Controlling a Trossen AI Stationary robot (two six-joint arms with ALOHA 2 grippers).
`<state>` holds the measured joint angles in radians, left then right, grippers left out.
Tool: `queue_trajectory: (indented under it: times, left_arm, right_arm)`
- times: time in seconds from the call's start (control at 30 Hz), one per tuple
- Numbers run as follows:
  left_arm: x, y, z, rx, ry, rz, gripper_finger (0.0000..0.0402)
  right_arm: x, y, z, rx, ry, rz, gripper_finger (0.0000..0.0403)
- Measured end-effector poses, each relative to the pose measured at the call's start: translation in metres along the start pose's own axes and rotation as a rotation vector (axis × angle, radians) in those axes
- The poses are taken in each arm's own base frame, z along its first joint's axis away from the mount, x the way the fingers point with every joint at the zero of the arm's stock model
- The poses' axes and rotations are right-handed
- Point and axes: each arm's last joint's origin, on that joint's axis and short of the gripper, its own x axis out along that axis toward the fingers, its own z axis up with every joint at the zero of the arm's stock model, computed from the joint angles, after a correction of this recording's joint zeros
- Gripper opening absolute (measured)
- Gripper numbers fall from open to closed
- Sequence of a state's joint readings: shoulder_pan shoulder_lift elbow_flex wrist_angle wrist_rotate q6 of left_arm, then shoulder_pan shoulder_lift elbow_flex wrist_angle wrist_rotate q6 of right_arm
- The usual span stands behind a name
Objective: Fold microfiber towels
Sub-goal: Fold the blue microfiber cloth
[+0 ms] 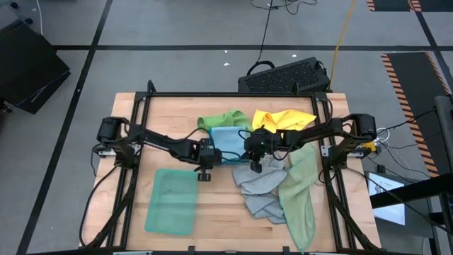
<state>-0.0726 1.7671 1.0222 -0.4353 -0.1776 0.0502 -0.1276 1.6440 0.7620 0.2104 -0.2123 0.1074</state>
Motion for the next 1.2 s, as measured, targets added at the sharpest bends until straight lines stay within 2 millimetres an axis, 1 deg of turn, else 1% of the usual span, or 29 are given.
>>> queue_trajectory:
  times: [0.03, 0.07, 0.2, 0.3, 0.33, 0.43, 0.57, 0.63, 0.73, 0.83, 0.93, 1.07, 1.13, 1.2]
  left_arm:
    - [-0.007, 0.003, 0.000, -0.011, -0.009, 0.000, 0.0021]
    - [-0.014, 0.005, 0.000, -0.023, -0.021, -0.007, 0.0014]
    - [-0.041, 0.016, 0.002, -0.078, -0.093, 0.002, 0.0033]
    - [-0.055, 0.023, 0.003, -0.084, -0.143, 0.007, 0.0044]
    - [-0.059, 0.025, 0.003, -0.086, -0.150, 0.007, 0.0040]
    - [-0.066, 0.035, 0.002, -0.116, -0.174, 0.009, 0.0013]
    - [-0.064, 0.053, 0.002, -0.148, -0.196, 0.030, 0.0012]
    - [-0.064, 0.064, 0.003, -0.140, -0.223, 0.055, 0.0009]
    - [-0.069, 0.090, 0.004, -0.144, -0.236, 0.105, 0.0007]
    - [-0.084, 0.120, 0.012, -0.164, -0.279, 0.167, 0.0012]
    - [-0.104, 0.149, 0.020, -0.195, -0.343, 0.228, 0.0007]
    - [-0.126, 0.177, 0.024, -0.249, -0.407, 0.273, 0.0009]
    - [-0.129, 0.184, 0.021, -0.265, -0.393, 0.281, 0.0012]
    - [-0.128, 0.186, 0.017, -0.273, -0.369, 0.260, 0.0010]
  right_arm:
    - [-0.001, -0.001, 0.001, 0.009, -0.009, -0.001, 0.0003]
    - [-0.002, -0.002, 0.003, 0.020, -0.020, -0.002, 0.0003]
    - [-0.005, -0.006, 0.006, 0.077, -0.040, -0.010, 0.0003]
    - [-0.008, -0.009, 0.010, 0.125, -0.076, -0.013, 0.0003]
    - [-0.009, -0.010, 0.011, 0.142, -0.085, -0.016, 0.0003]
    - [-0.014, -0.015, 0.017, 0.177, -0.132, -0.023, 0.0003]
    - [-0.025, -0.028, 0.022, 0.207, -0.177, -0.056, 0.0002]
    - [-0.034, -0.038, 0.028, 0.227, -0.214, -0.084, 0.0002]
    - [-0.052, -0.058, 0.042, 0.253, -0.293, -0.139, 0.0002]
    - [-0.072, -0.079, 0.058, 0.267, -0.393, -0.197, 0.0002]
    - [-0.087, -0.096, 0.072, 0.278, -0.469, -0.245, 0.0002]
    - [-0.099, -0.108, 0.081, 0.278, -0.510, -0.242, 0.0003]
    - [-0.099, -0.109, 0.081, 0.281, -0.509, -0.226, 0.0003]
    - [-0.098, -0.107, 0.080, 0.291, -0.493, -0.197, 0.0003]
